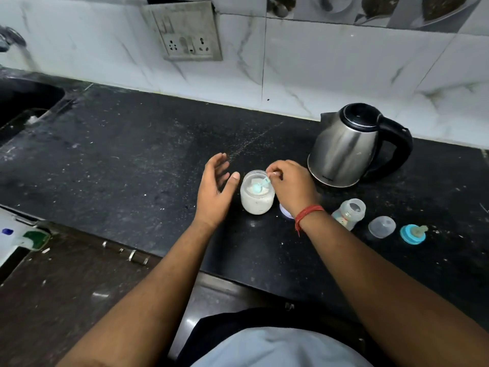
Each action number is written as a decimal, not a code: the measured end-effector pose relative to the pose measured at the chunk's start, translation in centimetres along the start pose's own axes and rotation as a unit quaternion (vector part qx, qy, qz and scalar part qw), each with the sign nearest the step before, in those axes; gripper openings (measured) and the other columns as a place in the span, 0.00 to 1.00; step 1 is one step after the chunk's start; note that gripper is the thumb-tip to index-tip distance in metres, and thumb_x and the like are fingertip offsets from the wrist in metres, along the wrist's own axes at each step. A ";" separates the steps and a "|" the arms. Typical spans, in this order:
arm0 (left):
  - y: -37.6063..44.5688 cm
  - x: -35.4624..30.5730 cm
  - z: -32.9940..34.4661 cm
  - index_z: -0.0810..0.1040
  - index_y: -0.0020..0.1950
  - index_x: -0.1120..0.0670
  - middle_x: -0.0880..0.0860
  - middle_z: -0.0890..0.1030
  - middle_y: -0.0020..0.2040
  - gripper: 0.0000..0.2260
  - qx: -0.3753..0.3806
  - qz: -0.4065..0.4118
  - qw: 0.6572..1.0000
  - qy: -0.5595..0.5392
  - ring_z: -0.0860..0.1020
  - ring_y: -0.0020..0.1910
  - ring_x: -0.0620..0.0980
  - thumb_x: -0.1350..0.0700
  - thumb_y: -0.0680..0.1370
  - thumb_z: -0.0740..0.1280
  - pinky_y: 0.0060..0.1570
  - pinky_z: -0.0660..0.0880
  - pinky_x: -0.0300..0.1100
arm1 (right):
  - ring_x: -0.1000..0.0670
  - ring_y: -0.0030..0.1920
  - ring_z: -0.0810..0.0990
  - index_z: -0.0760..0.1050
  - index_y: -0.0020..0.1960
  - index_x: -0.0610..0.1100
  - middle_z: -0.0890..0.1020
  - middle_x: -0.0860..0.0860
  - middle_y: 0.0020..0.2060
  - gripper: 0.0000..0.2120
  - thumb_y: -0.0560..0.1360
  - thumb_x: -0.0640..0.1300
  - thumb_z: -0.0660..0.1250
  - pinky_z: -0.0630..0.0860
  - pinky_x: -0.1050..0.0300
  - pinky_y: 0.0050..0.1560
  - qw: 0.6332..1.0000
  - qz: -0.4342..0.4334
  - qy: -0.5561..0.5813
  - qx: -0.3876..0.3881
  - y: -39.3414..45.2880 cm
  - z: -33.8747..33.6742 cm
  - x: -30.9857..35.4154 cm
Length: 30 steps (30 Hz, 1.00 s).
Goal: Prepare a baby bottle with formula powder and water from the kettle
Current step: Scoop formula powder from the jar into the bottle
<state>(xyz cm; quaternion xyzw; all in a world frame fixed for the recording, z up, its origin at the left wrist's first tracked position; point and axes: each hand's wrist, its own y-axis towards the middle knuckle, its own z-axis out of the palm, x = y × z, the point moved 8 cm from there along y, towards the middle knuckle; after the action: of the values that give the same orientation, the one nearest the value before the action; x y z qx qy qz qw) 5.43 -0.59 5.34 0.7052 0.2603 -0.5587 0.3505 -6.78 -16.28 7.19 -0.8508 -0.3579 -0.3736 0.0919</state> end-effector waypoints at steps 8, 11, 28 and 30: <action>0.2 1.9 -1.4 0.67 0.77 0.52 0.47 0.72 0.75 0.26 0.021 -0.017 0.999 0.018 0.74 0.73 0.45 0.50 0.80 0.68 0.69 0.72 0.37 | 0.44 0.43 0.81 0.73 0.51 0.48 0.82 0.52 0.44 0.04 0.79 0.40 0.64 0.68 0.54 0.37 0.968 -0.099 -0.229 0.044 -0.1 3.5 2.6; 0.3 2.1 -1.1 0.67 0.77 0.53 0.47 0.72 0.75 0.27 0.031 -0.016 0.999 0.023 0.74 0.72 0.44 0.50 0.80 0.68 0.69 0.72 0.37 | 0.43 0.45 0.82 0.75 0.53 0.48 0.82 0.50 0.45 0.06 0.79 0.39 0.63 0.67 0.54 0.38 0.958 -0.091 -0.264 0.062 -0.1 4.1 2.4; 0.3 -3.1 5.5 0.67 0.78 0.56 0.51 0.72 0.77 0.28 0.119 0.164 0.959 0.197 0.70 0.76 0.48 0.46 0.81 0.67 0.74 0.68 0.44 | 0.44 0.50 0.82 0.79 0.59 0.46 0.82 0.51 0.57 0.11 0.80 0.42 0.63 0.79 0.46 0.47 0.983 -0.080 -0.150 -0.063 -2.6 -3.3 -0.1; -0.2 -4.0 7.3 0.68 0.78 0.57 0.51 0.71 0.78 0.29 0.142 0.181 0.951 0.205 0.69 0.76 0.49 0.46 0.81 0.67 0.74 0.66 0.41 | 0.45 0.51 0.82 0.79 0.59 0.45 0.82 0.51 0.57 0.10 0.80 0.41 0.64 0.79 0.47 0.46 0.983 -0.077 -0.146 -0.081 -2.9 -4.7 -0.9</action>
<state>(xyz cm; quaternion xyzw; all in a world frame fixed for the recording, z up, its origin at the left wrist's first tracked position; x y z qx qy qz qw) -0.12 -6.14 8.27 0.8824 0.1125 -0.3603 0.2808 -11.80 -16.66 9.56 -0.8709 -0.4003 -0.2791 -0.0592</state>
